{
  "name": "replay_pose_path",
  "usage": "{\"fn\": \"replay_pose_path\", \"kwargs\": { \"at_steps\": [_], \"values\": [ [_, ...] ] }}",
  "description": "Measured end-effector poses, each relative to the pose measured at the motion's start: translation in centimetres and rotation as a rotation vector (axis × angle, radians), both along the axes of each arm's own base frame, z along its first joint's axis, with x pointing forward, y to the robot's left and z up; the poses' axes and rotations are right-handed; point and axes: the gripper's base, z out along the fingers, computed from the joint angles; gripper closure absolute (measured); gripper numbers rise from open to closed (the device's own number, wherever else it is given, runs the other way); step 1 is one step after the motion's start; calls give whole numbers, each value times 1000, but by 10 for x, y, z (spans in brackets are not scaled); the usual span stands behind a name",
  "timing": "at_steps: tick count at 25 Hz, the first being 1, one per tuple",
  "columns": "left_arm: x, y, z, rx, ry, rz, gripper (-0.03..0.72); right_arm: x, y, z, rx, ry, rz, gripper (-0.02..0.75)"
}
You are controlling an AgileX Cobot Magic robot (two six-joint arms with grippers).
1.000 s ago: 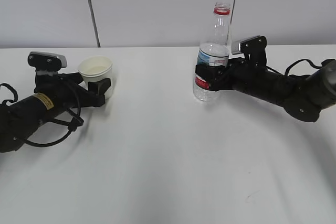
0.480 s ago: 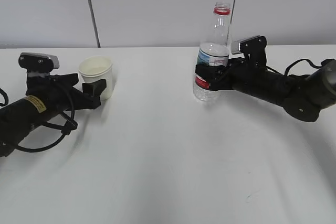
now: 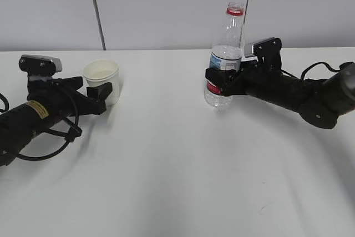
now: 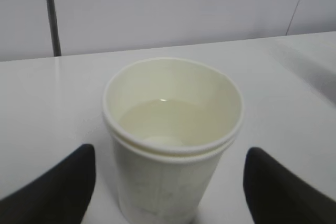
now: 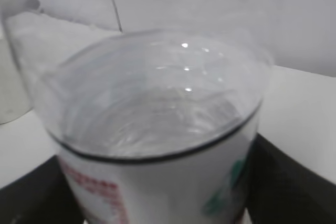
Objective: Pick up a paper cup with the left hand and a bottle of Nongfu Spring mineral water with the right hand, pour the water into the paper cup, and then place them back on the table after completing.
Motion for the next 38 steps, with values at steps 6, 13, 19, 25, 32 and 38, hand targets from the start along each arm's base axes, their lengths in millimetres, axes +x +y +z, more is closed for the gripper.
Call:
{"fn": "replay_pose_path", "kwargs": {
  "at_steps": [6, 13, 19, 25, 32, 38],
  "values": [
    [0, 0, 0, -1, -1, 1, 156, 0, -1, -3, -20, 22, -11, 87],
    [0, 0, 0, -1, -2, 1, 156, -4, -2, -2, -39, 49, -19, 87],
    [0, 0, 0, -1, -2, 1, 156, -12, -3, 7, -47, 52, -22, 98],
    [0, 0, 0, -1, -2, 1, 156, -22, -4, 12, -52, 64, -21, 111],
    [0, 0, 0, -2, -3, 1, 156, -31, -5, 20, -54, 67, -23, 134],
    [0, 0, 0, -2, -4, 0, 156, -38, -6, 26, -60, 71, -26, 163]
  ]
}}
